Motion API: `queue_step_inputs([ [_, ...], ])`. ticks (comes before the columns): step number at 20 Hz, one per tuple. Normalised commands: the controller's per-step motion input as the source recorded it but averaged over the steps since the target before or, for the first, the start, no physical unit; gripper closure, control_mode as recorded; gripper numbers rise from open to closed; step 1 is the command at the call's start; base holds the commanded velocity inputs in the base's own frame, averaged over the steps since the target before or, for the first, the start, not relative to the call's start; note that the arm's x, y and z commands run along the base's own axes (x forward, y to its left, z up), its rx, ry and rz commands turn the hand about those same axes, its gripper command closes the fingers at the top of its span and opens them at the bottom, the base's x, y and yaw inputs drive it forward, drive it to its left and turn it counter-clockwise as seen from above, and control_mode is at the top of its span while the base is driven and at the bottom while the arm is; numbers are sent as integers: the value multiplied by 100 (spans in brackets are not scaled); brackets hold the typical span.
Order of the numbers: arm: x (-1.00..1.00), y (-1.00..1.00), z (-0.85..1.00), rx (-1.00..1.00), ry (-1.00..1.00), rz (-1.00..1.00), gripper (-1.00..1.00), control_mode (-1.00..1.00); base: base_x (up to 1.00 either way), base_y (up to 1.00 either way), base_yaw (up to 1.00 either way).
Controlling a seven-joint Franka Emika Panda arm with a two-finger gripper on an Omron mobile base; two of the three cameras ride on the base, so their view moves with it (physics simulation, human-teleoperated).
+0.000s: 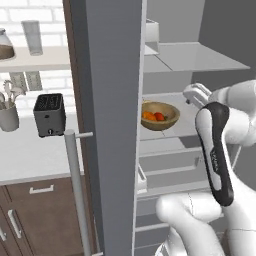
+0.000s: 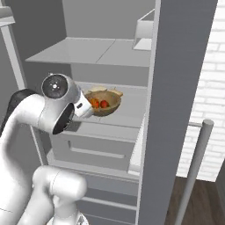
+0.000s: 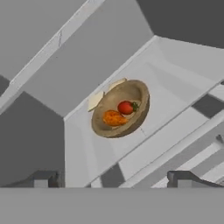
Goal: Pick the chicken drumstick and tomato from their plates and place them in the bowl. Then put the bowl in the fridge.
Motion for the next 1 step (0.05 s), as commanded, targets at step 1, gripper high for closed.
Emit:
queue_step_inputs([
  [1, -74, -42, 11, 0, 0, 11, -100, -100, 0, 0, 0],
])
